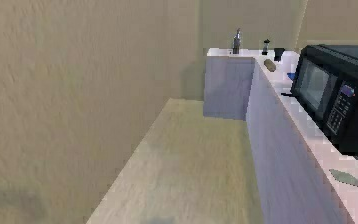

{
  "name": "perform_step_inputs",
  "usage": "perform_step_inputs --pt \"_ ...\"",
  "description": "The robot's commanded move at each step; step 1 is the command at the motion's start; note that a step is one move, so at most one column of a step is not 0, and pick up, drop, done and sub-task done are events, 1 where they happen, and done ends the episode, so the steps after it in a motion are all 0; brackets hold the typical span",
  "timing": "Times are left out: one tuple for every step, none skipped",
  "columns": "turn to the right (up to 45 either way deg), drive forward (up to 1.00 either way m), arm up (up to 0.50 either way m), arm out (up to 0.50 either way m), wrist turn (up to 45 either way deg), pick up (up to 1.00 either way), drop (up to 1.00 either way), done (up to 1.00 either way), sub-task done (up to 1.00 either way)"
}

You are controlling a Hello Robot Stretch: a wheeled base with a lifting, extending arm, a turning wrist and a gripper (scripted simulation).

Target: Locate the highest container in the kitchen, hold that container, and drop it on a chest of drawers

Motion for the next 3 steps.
perform_step_inputs --pt "9.0 0.0 0.0 0.0 0.0 0.0 0.0 0.0 0.0" --pt "0.0 1.0 0.0 0.0 0.0 0.0 0.0 0.0 0.0" --pt "6.0 0.0 0.0 0.0 0.0 0.0 0.0 0.0 0.0"
